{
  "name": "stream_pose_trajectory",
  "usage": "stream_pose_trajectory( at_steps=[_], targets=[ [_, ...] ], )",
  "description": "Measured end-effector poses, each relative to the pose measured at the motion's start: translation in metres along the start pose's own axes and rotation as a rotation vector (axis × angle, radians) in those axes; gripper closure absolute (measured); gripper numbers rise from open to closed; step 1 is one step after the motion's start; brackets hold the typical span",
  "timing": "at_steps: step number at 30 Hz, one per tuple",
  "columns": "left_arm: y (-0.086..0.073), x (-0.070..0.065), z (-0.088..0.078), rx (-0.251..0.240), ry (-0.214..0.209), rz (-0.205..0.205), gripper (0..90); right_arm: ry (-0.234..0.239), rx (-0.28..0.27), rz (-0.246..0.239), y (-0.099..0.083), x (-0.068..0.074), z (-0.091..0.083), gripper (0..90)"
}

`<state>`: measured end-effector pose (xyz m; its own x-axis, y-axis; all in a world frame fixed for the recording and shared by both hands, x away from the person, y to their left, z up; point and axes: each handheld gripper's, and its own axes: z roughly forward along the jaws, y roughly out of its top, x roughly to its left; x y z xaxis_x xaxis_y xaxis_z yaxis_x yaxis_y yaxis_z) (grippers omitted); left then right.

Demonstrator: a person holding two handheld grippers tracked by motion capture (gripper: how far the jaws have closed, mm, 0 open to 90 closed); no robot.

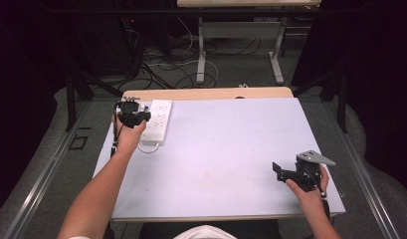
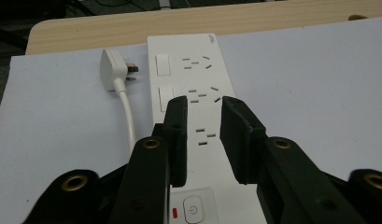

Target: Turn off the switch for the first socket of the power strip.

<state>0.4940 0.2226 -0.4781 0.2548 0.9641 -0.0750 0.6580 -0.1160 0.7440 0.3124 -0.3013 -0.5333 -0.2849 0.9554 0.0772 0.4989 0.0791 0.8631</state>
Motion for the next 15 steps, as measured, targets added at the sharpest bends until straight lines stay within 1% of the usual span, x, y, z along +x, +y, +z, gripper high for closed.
stream_pose_trajectory(
  at_steps=[2,4,6,9,12,15],
  targets=[
    [0.0,0.002,0.002,0.002,0.01,0.008,72.9,0.0,0.001,0.001,0.0,0.0,0.0,5.1],
    [0.0,0.003,0.005,-0.006,0.013,0.006,74.0,0.003,0.006,-0.002,0.0,0.0,0.0,5.2],
    [0.0,0.005,0.007,-0.002,0.02,0.004,74.8,0.002,0.003,-0.009,0.0,0.0,0.0,5.4],
    [0.0,0.007,0.011,0.008,0.024,-0.009,75.9,0.0,0.004,-0.007,0.0,-0.001,0.001,5.4],
    [-0.001,0.01,0.014,0.005,0.026,-0.014,76.9,0.002,0.004,-0.009,0.0,-0.001,0.001,5.4],
    [-0.001,0.013,0.017,0.012,0.029,-0.02,78.9,0.002,0.005,-0.008,0.0,0.0,0.001,5.5]
  ],
)
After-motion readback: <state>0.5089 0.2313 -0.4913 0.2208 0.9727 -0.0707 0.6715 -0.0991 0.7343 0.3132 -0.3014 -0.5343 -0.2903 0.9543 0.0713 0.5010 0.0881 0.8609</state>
